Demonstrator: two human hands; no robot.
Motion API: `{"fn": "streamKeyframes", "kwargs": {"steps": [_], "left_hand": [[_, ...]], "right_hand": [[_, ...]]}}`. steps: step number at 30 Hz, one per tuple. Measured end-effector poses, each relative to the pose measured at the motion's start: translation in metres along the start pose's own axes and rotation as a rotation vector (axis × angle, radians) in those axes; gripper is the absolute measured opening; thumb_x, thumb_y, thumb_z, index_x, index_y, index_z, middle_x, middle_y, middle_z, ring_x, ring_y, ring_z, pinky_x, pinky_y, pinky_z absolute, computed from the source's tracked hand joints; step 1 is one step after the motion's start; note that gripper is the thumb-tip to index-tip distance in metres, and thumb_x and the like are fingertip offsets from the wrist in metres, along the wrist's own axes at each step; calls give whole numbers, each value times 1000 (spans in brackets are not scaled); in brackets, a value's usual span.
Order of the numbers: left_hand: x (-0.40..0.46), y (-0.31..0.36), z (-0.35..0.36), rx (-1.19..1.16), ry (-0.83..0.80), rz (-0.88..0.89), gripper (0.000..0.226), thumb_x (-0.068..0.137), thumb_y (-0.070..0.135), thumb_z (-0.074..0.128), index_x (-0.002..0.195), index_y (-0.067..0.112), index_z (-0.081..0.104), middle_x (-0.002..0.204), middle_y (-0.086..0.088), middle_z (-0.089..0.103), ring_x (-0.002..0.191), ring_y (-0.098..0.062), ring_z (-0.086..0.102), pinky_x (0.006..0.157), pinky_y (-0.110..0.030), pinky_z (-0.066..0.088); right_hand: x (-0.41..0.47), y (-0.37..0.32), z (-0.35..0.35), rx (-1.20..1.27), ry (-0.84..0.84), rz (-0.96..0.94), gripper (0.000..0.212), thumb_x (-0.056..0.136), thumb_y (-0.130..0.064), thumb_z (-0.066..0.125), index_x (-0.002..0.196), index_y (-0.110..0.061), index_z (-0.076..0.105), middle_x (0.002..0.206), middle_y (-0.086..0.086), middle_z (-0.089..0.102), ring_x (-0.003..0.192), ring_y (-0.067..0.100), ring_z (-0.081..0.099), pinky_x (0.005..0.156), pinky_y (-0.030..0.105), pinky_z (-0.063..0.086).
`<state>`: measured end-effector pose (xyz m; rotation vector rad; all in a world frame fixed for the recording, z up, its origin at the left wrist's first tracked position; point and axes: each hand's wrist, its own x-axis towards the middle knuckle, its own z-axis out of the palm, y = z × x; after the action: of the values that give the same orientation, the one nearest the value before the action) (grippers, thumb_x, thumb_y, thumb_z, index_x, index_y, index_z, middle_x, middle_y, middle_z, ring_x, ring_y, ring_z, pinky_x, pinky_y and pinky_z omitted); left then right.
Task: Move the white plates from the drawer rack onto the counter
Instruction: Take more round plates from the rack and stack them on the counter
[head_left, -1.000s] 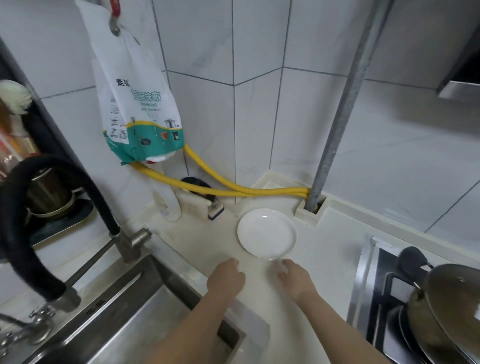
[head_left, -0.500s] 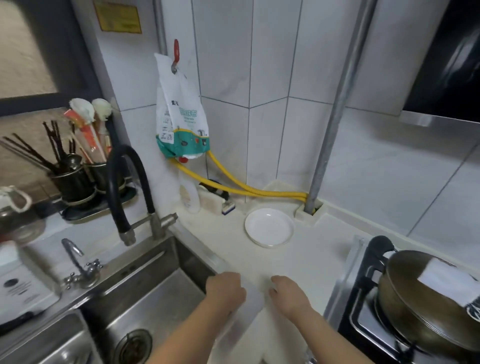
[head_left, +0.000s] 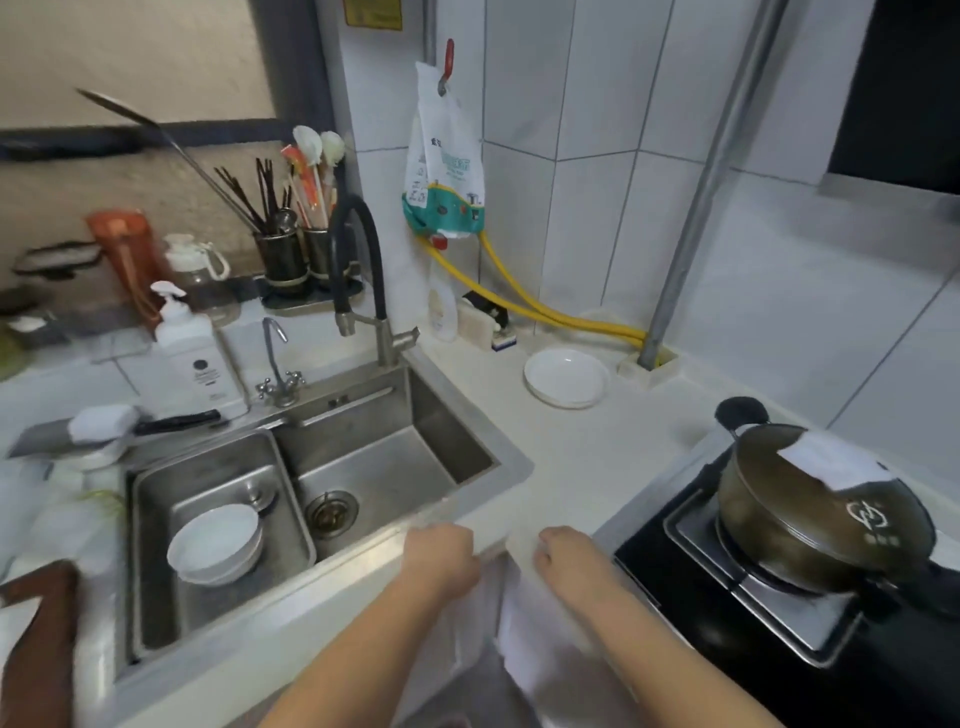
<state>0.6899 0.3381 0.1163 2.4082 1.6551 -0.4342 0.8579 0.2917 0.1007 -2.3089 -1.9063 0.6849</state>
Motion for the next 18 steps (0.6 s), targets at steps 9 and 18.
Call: {"fn": "streamKeyframes", "kwargs": {"steps": [9,18], "left_hand": [[-95,-39,55,-111,-46,-114,39,91,34,37,112,15,64,122,-9,65,113,-30,59,93,-35,43],[-200,-110,116,-159,-145,-178,41,92,39,39,105,11,65,117,-12,66,108,-31,61,86,-34,47]], "right_hand": [[-63,-50,57,-10,-113,-34,29,92,-24,42,109,-7,60,119,16,63,112,31,59,91,36,47],[-139,-110,123,6,-209,-26,40,93,-32,43,122,-8,57,130,13,58,122,27,53,100,33,43]]}}
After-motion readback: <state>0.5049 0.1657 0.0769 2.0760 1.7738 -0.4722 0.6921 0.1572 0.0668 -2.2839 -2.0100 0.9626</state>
